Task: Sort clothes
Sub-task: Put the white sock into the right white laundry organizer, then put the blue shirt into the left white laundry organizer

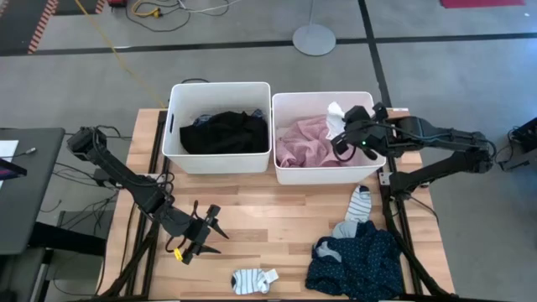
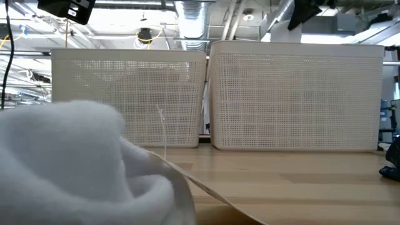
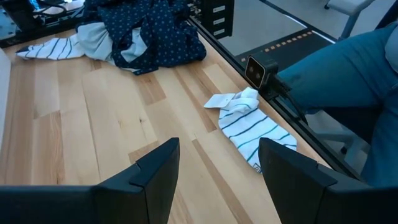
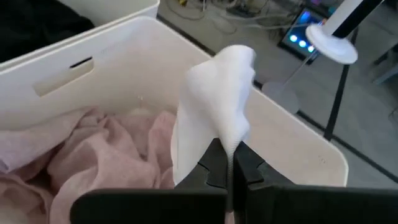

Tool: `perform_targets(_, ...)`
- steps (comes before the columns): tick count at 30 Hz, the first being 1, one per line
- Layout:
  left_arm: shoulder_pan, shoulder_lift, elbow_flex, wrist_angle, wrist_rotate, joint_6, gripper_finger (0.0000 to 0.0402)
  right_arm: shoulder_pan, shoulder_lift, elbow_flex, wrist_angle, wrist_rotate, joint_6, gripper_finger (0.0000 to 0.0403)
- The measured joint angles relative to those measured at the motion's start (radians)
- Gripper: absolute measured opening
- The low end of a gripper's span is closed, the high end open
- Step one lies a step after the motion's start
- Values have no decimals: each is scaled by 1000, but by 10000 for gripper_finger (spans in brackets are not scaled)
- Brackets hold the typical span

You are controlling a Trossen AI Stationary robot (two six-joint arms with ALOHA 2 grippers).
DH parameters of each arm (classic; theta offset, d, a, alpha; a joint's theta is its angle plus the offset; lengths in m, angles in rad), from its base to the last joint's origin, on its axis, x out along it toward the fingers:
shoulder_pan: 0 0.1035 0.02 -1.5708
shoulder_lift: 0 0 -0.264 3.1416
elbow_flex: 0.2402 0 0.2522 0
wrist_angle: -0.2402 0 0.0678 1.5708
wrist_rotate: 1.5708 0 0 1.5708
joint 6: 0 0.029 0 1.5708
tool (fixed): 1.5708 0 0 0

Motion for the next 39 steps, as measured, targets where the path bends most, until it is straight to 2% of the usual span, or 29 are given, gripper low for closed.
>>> perform_targets(3,0,0,0,0,0,0,215,-4,0,0,-9,-4,27,27)
perform_targets(14,0,0,0,0,0,-2,215,1,-1,0,-31,-4,59,137)
perform_targets(19,0,0,0,0,0,-3,215,28,-2,0,-8,-4,62,173)
perform_targets(26,0,0,0,0,0,-4,215,142,-2,0,72,-4,32,186)
perform_targets(35,0,0,1,-6,0,-26,215,376,-1,0,140,-6,30,187)
perform_targets(39,0,0,1,-6,0,-38,215,486,5,0,158,-45,37,187)
